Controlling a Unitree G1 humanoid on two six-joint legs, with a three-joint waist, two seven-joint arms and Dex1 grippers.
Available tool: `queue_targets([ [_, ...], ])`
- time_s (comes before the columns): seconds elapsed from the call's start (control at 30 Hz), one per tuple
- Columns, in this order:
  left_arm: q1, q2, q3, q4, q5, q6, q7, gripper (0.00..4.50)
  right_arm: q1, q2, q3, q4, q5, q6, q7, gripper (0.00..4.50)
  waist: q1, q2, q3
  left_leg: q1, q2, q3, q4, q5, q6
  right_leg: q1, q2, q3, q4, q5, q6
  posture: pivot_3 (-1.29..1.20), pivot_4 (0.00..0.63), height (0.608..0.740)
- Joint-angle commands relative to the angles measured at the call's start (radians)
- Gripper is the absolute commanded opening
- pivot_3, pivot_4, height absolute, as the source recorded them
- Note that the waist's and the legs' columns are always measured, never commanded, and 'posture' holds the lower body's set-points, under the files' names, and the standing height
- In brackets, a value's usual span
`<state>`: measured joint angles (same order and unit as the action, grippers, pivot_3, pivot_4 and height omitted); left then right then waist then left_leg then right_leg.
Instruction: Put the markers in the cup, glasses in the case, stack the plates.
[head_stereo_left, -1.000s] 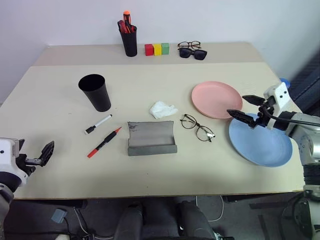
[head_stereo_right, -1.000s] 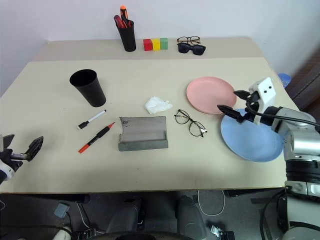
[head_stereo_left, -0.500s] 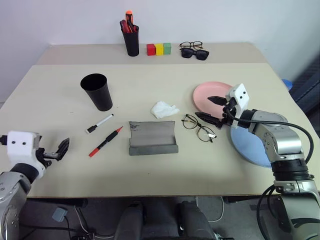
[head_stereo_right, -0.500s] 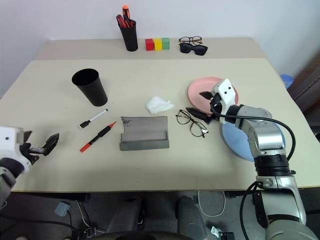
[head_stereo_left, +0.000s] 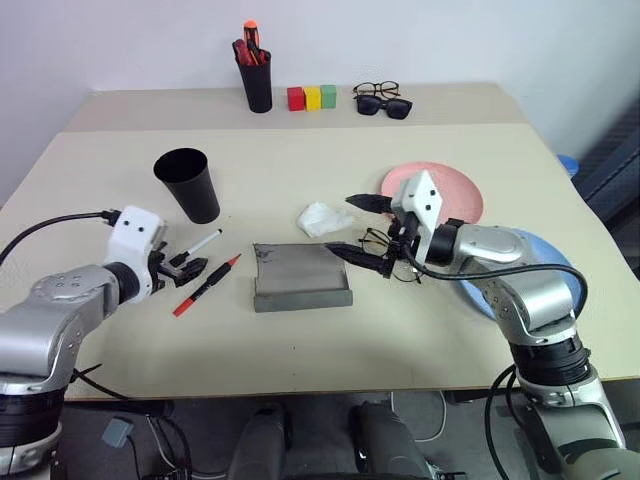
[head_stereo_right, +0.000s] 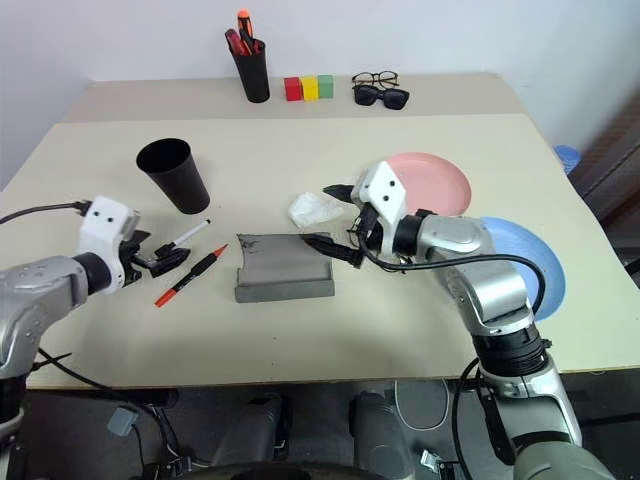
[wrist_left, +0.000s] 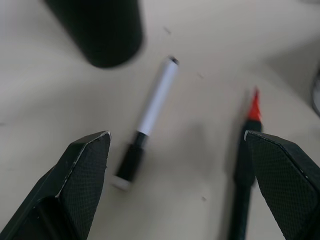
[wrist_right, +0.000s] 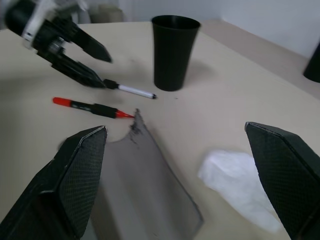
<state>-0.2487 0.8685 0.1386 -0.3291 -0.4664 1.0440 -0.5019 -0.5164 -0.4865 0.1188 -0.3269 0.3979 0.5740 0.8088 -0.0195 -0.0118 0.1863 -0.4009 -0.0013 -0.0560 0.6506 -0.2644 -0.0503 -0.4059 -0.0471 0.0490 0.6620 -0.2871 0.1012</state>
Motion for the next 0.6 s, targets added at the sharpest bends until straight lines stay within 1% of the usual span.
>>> queue_targets([
  [0.03,-0.061,0.039,-0.109,0.033,0.005,0.031,-0.092,4.41,0.007,0.025,0.024,-0.072,0.024,0.006,-0.012,4.50,0.000,0.000,0.000,0.000,0.000,0.000,0.000,0.000,0.000,0.000,0.000,0.000,0.000,0.000,0.000,0.00,0.150,0.740],
  [0.1,-0.082,0.045,-0.148,0.060,0.016,0.031,-0.113,4.41,0.012,0.028,0.033,-0.085,0.025,0.012,-0.011,4.50,0.001,0.000,0.000,0.000,0.000,0.000,0.000,0.000,0.000,0.000,0.000,0.000,0.000,0.000,0.000,0.00,0.150,0.740],
  [0.2,-0.137,0.037,-0.229,0.105,0.047,0.033,-0.137,4.41,0.032,0.002,0.047,-0.106,0.036,0.023,0.023,4.50,0.006,0.000,0.000,0.000,0.000,0.000,0.000,0.000,0.000,0.000,0.000,0.000,0.000,0.000,0.000,0.00,0.150,0.740],
  [0.3,-0.176,0.017,-0.273,0.126,0.059,0.039,-0.159,4.41,0.045,-0.007,0.060,-0.107,0.027,0.013,0.032,4.50,0.005,0.000,0.000,0.000,-0.001,0.000,0.001,0.000,0.000,0.001,0.000,-0.001,0.000,0.000,0.000,0.00,0.150,0.740],
  [0.33,-0.190,0.010,-0.293,0.137,0.068,0.043,-0.162,4.18,0.051,-0.009,0.066,-0.107,0.022,0.009,0.033,4.50,0.005,0.000,0.000,0.000,-0.001,0.000,0.001,0.000,0.000,0.001,0.000,-0.001,0.000,0.000,0.000,0.00,0.150,0.740],
  [0.4,-0.204,0.003,-0.316,0.150,0.084,0.047,-0.166,3.58,0.058,-0.009,0.073,-0.112,0.019,0.006,0.032,4.50,0.007,0.000,0.000,0.000,-0.001,-0.001,0.001,0.000,0.000,0.001,0.000,-0.001,0.000,0.000,0.000,0.00,0.150,0.740],
  [0.47,-0.208,-0.002,-0.325,0.157,0.093,0.048,-0.168,2.66,0.064,-0.003,0.078,-0.116,0.020,0.008,0.027,4.50,0.006,0.000,0.000,0.000,-0.001,-0.001,0.001,0.000,0.000,0.001,0.000,-0.001,0.000,0.000,0.000,0.00,0.150,0.740],
  [0.6,-0.199,-0.006,-0.311,0.152,0.098,0.059,-0.172,0.67,0.069,0.000,0.085,-0.121,0.022,0.009,0.022,4.50,0.004,0.000,0.000,0.000,-0.001,-0.001,0.001,0.000,0.000,0.001,0.000,-0.001,0.001,0.000,0.000,0.00,0.150,0.740],
])
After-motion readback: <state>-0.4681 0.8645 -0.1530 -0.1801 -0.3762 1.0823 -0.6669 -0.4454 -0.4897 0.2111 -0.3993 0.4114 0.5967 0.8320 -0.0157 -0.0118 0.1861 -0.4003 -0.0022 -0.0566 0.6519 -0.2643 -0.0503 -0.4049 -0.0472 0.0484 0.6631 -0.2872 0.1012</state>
